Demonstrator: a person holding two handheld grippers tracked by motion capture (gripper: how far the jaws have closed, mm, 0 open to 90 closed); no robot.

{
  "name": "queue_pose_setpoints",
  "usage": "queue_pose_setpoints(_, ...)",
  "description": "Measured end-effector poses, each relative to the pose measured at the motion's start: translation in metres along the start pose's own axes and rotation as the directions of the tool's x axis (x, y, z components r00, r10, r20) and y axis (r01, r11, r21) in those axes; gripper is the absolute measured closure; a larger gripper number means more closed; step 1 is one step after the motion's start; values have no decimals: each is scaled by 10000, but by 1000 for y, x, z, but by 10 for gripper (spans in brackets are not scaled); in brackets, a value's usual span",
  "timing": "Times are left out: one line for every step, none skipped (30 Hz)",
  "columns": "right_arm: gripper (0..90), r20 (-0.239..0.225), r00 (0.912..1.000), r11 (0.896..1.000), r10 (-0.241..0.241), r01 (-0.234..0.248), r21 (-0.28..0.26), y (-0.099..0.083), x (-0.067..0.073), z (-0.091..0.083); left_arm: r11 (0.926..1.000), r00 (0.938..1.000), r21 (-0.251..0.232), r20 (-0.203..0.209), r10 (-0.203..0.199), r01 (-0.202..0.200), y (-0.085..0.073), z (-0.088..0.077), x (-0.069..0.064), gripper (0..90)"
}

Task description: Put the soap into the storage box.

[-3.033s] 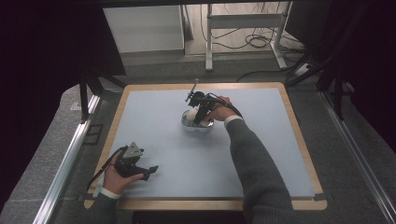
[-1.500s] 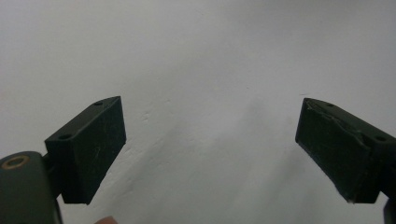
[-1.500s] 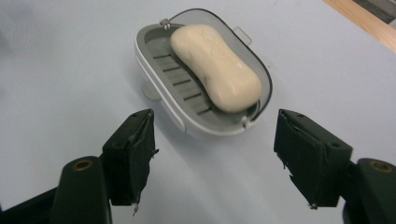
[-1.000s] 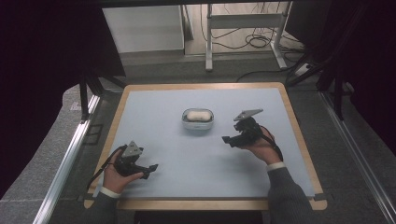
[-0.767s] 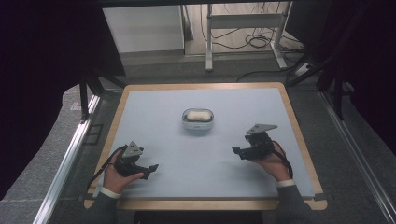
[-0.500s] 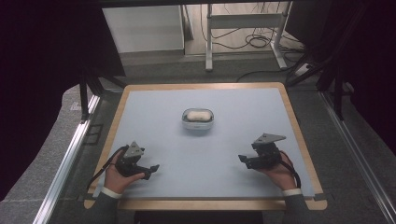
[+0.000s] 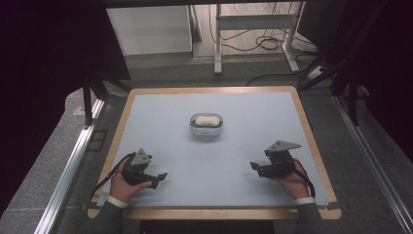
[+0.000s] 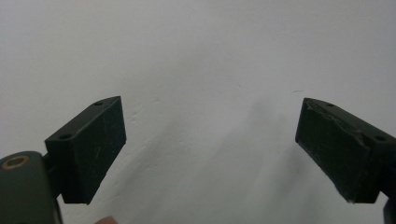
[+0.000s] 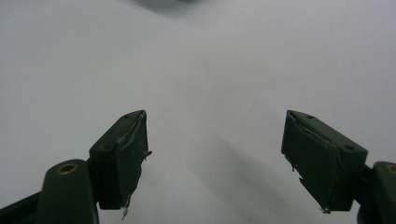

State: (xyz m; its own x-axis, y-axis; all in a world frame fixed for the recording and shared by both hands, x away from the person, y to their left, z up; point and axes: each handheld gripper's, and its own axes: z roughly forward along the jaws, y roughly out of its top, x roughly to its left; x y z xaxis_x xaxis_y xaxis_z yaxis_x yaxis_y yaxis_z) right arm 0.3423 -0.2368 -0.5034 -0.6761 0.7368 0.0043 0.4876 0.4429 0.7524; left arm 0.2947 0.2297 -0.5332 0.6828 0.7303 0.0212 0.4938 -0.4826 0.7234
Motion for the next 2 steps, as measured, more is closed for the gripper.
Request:
queue_pose_setpoints(225,-1,10000,10000,-11,11,-34,0,0,0,10000,10000,2,0,-4,4,0,0,0,91)
queue_pose_setpoints(216,41,10000,10000,-13,13,-47,1,1,0,10000,10000,11,-5,-3,3,0,0,0,91)
